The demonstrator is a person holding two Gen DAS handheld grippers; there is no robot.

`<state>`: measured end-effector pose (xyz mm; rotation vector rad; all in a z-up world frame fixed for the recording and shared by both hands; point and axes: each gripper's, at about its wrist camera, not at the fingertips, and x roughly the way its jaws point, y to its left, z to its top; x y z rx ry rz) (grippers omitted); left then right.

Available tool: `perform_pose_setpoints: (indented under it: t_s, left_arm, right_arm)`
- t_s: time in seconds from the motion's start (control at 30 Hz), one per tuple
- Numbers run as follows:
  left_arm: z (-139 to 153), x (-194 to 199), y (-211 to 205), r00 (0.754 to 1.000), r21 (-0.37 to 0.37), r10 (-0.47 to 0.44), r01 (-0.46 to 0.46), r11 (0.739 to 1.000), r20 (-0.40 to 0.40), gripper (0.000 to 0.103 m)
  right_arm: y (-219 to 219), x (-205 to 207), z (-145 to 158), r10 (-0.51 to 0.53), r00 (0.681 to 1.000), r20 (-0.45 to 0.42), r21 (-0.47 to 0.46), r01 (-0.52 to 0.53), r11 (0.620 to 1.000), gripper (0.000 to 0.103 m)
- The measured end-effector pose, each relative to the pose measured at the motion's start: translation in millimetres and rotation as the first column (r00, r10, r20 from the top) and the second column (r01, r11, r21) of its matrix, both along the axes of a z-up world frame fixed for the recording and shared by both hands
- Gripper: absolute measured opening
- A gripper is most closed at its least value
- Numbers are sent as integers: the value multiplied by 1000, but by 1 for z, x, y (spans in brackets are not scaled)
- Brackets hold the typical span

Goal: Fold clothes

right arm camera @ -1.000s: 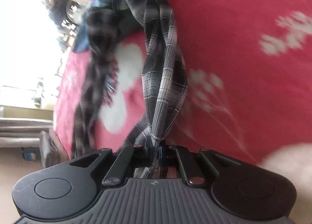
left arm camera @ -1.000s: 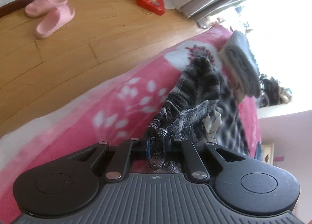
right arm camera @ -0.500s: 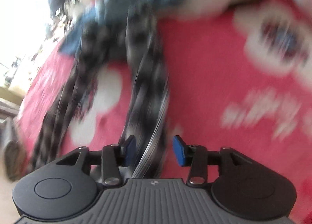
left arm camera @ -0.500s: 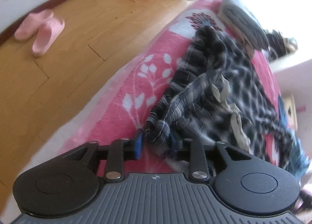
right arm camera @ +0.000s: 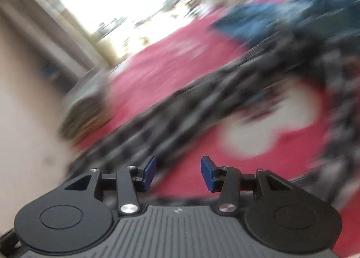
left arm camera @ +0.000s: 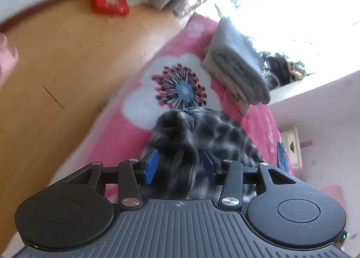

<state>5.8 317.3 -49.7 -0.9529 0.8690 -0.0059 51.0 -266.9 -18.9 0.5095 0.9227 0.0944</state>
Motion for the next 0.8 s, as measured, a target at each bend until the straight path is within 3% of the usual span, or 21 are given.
perform_pose_setpoints:
  t_s: [0.17, 0.3, 0.4, 0.47, 0.6, 0.73, 0.8]
  left_arm:
    - [-35, 59, -14, 995, -12, -50, 50, 999, -81, 37]
    - [-49, 77, -12, 996, -26, -35, 33, 999, -77, 16]
    - [-53, 80, -9, 998, -13, -4, 3, 1000, -61, 7]
    - [-39, 71, -3, 1000, 18, 1, -1, 1000, 13, 4]
    - [-26, 66, 8, 995, 49, 5, -9, 999, 96, 4]
    - [-60, 82, 18, 1000, 16, 3, -3, 1000, 12, 9]
    - [-70, 81, 26, 999, -67, 30, -29, 997, 16, 10]
  right_arm:
    - [69, 21, -17, 175, 983, -58, 111, -168, 979, 47]
    - [78, 28, -32, 188, 975, -117, 90, -178, 980, 47]
    - [77, 37, -43, 171, 972, -162, 81, -159, 984, 47]
    - [77, 41, -48, 164, 970, -180, 74, -153, 985, 47]
    - [80, 46, -51, 175, 967, -185, 45, -169, 985, 47]
    - [79, 45, -60, 171, 966, -195, 31, -169, 985, 47]
    - [78, 45, -64, 170, 965, -200, 25, -168, 985, 47]
